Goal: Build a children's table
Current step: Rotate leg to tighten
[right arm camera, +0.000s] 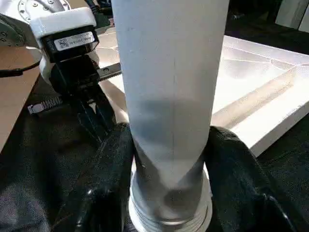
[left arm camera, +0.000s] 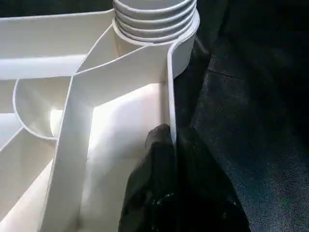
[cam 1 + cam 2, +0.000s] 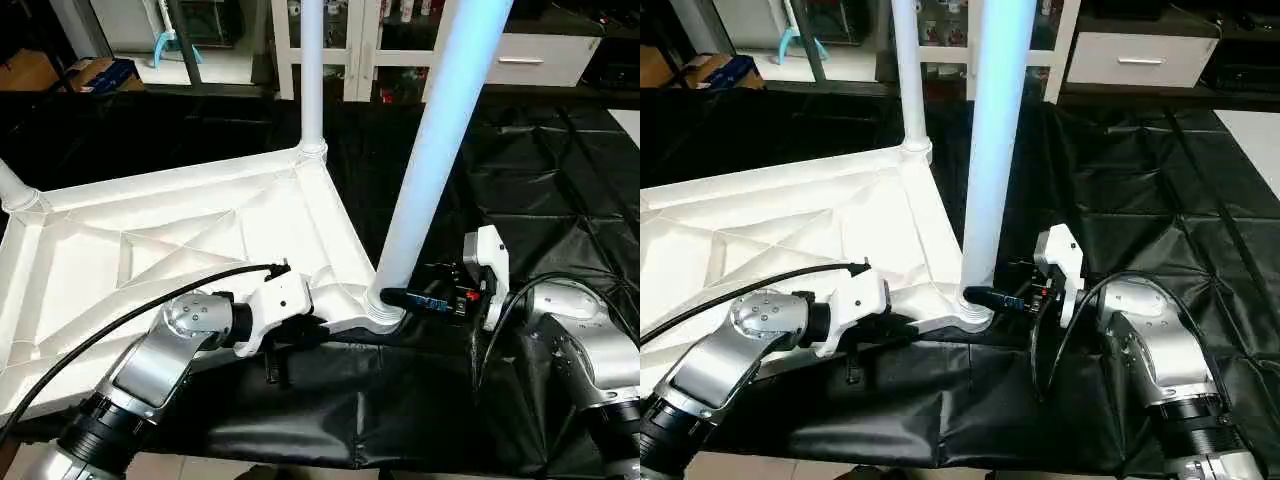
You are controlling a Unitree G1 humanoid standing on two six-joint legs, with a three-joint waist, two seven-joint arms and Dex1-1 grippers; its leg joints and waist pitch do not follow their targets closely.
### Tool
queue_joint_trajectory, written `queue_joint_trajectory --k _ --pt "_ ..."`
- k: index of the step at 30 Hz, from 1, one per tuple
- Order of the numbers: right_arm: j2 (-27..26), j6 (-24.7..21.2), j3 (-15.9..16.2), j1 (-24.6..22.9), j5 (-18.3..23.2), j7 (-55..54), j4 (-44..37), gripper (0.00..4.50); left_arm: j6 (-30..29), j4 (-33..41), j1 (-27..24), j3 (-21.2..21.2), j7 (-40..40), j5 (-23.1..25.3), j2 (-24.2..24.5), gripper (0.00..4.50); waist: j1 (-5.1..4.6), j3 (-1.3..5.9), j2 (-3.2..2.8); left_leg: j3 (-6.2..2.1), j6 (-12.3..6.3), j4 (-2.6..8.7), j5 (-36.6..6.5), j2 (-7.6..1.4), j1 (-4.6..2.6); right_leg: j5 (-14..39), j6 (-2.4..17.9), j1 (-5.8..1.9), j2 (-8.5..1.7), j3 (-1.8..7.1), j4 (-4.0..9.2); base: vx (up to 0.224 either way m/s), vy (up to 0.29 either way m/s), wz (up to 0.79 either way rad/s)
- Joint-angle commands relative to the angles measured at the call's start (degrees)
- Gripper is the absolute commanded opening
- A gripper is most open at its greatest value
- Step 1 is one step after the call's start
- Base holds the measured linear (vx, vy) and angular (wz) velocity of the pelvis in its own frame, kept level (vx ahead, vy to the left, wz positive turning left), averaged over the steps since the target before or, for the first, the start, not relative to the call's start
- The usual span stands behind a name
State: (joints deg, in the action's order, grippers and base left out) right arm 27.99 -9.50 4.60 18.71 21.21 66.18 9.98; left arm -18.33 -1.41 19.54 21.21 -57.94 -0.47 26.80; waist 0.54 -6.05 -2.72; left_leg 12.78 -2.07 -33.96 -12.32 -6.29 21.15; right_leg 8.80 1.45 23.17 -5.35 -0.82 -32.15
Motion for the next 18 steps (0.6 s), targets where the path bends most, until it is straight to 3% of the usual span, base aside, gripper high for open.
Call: queue_joint_trajectory --k 1,4,5,6,8,10,12,13,15,18 --pt "-0.48 -0.50 1.25 -0.29 -1.95 -1.51 0.74 1.85 -0.67 -0.99 -1.19 2.22 -0.81 0.48 0.28 0.00 0.12 3.91 0.71 -3.45 -5.56 4.74 -9.02 -6.81 -1.32 9.84 15.50 -1.94 -3.73 1.87 2.42 0.000 0.000 0.00" --pt "-2.84 -0.58 0.67 -0.03 -4.00 -7.85 2.06 1.84 -0.69 -2.17 -0.27 1.91 1.28 1.47 -0.70 0.00 -0.03 3.77 0.71 -3.44 -5.15 4.85 -10.10 -6.74 -1.24 11.11 15.34 -1.88 -3.71 1.88 2.56 0.000 0.000 0.00" --pt "-4.26 -0.72 0.40 -0.02 -5.06 -11.35 2.63 1.84 -1.21 -3.17 0.56 1.61 2.99 2.08 -1.67 0.00 -0.21 3.50 0.78 -3.48 -3.85 5.06 -12.96 -6.67 -1.30 15.64 14.29 -1.61 -3.66 1.92 3.06 0.000 0.000 0.00" --pt "-4.95 -0.72 0.32 -0.07 -5.67 -13.10 2.84 1.84 -1.44 -3.70 1.02 1.54 3.87 2.45 -2.16 0.00 -0.21 3.50 0.78 -3.48 -3.85 5.06 -12.96 -6.67 -1.30 15.64 14.29 -1.61 -3.66 1.92 3.06 0.000 0.000 0.00" --pt "-6.83 -1.24 0.15 -0.30 -6.58 -16.97 2.82 1.84 -1.78 -5.25 2.32 1.38 5.98 3.18 -3.70 0.00 -0.48 3.26 0.69 -3.89 -0.61 5.43 -18.02 -6.66 -1.52 23.25 11.79 -1.30 -3.69 1.93 3.65 0.000 0.000 0.00" --pt "-9.34 -2.25 -0.14 -0.45 -7.44 -21.83 2.46 1.84 -1.68 -7.42 3.95 1.27 8.52 3.92 -5.85 0.00 -0.66 3.16 0.55 -3.99 1.30 5.59 -20.98 -6.53 -1.82 25.63 10.48 -0.78 -3.44 1.93 3.92 0.000 0.000 0.00" --pt "-10.71 -2.57 -0.35 -0.40 -8.36 -24.95 2.61 1.84 -1.68 -8.61 4.71 1.32 9.71 4.28 -6.98 0.00 -0.75 3.11 0.64 -4.16 2.26 5.78 -22.60 -6.52 -1.76 26.84 9.53 -0.73 -3.47 1.88 4.03 0.000 0.000 0.00" --pt "-13.18 -2.96 -0.86 -0.22 -10.89 -31.76 3.42 1.84 -1.65 -10.84 5.99 1.63 12.02 5.22 -8.93 0.00 -0.99 2.99 0.42 -4.22 3.34 5.91 -24.72 -6.40 -1.88 28.09 8.43 -0.26 -3.30 1.89 4.24 0.000 0.000 0.00" --pt "-16.22 -3.49 -1.91 -0.38 -14.09 -40.91 4.29 1.84 -2.20 -13.37 7.45 1.74 15.40 6.29 -11.45 0.00 -1.35 2.91 0.61 -4.29 4.66 5.94 -26.35 -6.14 -1.93 29.86 7.21 0.04 -3.24 1.84 4.49 0.000 0.000 0.00" --pt "-20.62 -3.85 -3.07 -2.33 -15.46 -49.02 3.57 1.84 -2.65 -16.27 9.29 0.86 20.35 6.76 -14.94 0.00 -1.68 2.86 0.61 -4.64 4.94 6.07 -28.70 -6.16 -2.01 31.35 6.09 0.11 -3.34 1.70 4.73 0.000 0.000 0.00"
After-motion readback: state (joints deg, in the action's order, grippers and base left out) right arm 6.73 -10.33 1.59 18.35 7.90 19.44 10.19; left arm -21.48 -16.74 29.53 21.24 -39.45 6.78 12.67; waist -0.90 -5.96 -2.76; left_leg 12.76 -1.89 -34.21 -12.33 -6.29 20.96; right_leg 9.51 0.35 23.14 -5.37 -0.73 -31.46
